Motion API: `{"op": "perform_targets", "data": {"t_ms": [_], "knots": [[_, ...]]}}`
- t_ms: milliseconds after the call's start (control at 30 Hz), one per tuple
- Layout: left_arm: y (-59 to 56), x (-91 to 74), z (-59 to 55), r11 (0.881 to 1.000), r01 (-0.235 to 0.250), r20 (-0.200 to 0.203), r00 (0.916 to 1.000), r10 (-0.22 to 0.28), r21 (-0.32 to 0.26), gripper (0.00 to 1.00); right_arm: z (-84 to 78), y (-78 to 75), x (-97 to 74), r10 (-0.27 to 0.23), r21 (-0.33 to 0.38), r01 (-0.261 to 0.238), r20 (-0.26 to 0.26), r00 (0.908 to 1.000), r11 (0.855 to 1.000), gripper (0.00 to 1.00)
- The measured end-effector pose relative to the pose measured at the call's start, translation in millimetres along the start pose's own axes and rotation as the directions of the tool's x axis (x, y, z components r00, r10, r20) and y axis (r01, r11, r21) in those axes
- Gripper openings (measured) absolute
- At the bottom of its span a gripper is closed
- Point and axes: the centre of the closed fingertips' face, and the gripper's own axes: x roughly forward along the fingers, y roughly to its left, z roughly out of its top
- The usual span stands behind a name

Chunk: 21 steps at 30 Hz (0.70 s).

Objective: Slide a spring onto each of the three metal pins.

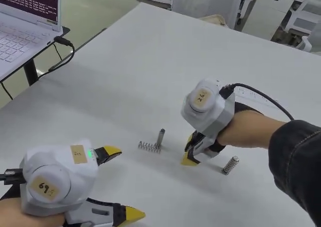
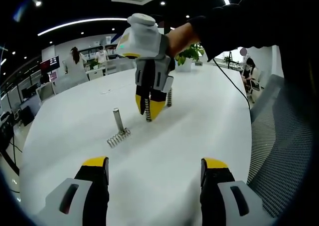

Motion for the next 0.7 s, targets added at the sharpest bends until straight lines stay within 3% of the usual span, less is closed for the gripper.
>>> {"op": "perform_targets", "data": {"t_ms": [267, 700], "knots": [[1.0, 0.9, 0.2, 1.0, 0.003, -0.001, 1.0, -0.003, 0.003, 0.72, 15.7, 2.2, -1.7, -0.01, -0.023, 0.011, 0.036, 0.9993, 1.0, 0.19], [20.6, 12.4, 6.3, 0.999, 0.008, -0.009, 0.9999, -0.008, 0.037, 0.71, 25.7, 3.5, -16.9, -0.035, -0.023, 0.037, 0.081, 0.9961, 0.999, 0.2]]}}
